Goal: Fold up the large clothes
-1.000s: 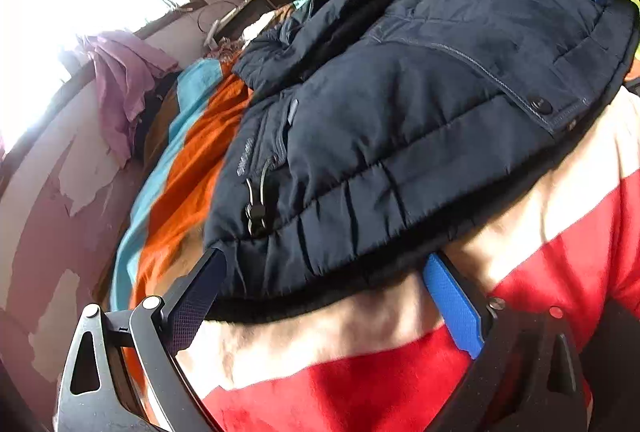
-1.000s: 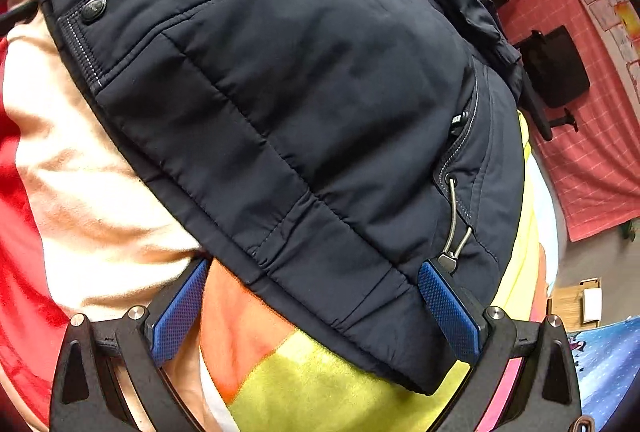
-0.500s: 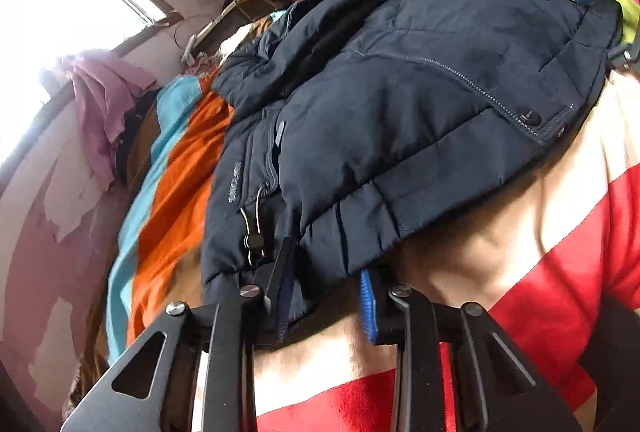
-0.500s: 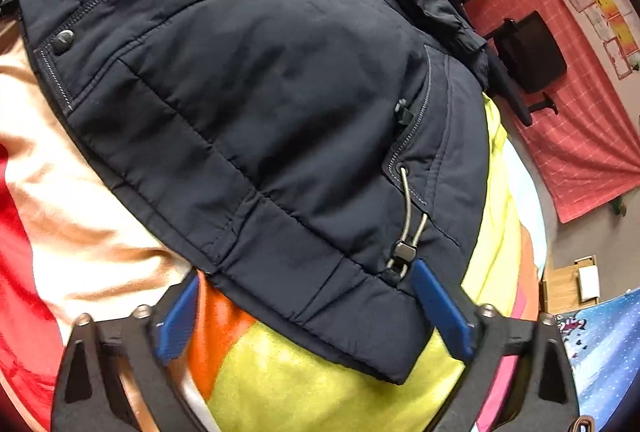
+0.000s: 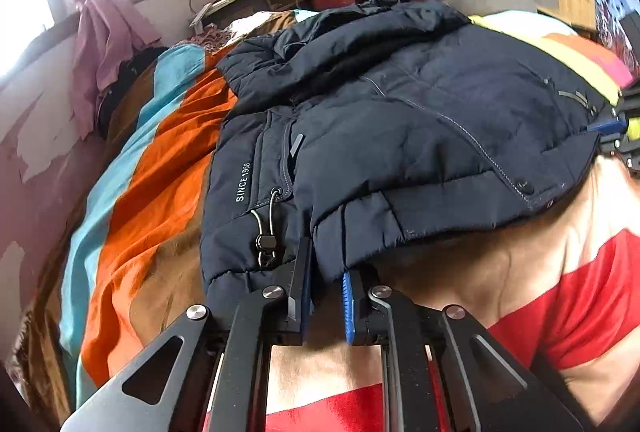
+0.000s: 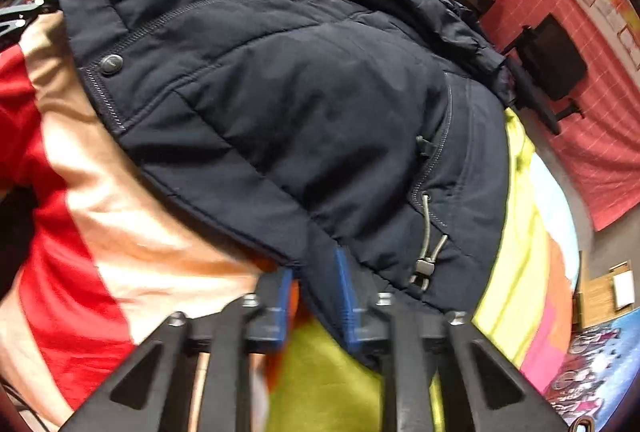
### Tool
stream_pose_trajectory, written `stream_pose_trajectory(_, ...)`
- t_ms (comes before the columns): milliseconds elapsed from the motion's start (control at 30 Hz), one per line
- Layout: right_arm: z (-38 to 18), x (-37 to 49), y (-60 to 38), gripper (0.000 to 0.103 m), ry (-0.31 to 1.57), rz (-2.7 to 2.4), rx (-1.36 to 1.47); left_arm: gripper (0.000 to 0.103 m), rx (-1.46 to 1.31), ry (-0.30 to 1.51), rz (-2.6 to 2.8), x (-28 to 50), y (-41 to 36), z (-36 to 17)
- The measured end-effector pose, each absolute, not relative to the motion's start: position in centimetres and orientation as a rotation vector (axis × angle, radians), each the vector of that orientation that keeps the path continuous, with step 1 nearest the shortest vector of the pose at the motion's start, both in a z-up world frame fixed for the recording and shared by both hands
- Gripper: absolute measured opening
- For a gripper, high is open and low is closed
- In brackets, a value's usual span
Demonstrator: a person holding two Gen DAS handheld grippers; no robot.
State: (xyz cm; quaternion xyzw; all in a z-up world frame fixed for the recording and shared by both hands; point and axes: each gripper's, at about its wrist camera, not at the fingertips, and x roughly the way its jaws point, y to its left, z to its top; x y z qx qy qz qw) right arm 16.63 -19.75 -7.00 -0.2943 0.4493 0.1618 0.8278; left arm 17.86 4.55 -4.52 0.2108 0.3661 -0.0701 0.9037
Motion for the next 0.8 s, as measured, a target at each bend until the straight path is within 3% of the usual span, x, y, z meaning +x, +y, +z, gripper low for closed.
stream_pose_trajectory(333, -4.2, 17.1, -22.0, 0.012, 0.971, 0.383, -0.362, 0.007, 0.401, 0.721, -0.160, 17.8, 4.5, -2.0)
stream_pose_trajectory(533, -3.8, 16.8, -21.8, 0.013, 0.960, 0.397, -0.380, 0.006, 0.330, 0.706, -0.188, 19.5, 4.7, 1.1)
stream_pose_trajectory(800, -4.2, 17.1, -22.1, 0.023, 0.976, 0.400, -0.385, 0.005, 0.282, 0.684, -0.203, 21.2, 4.3, 4.5)
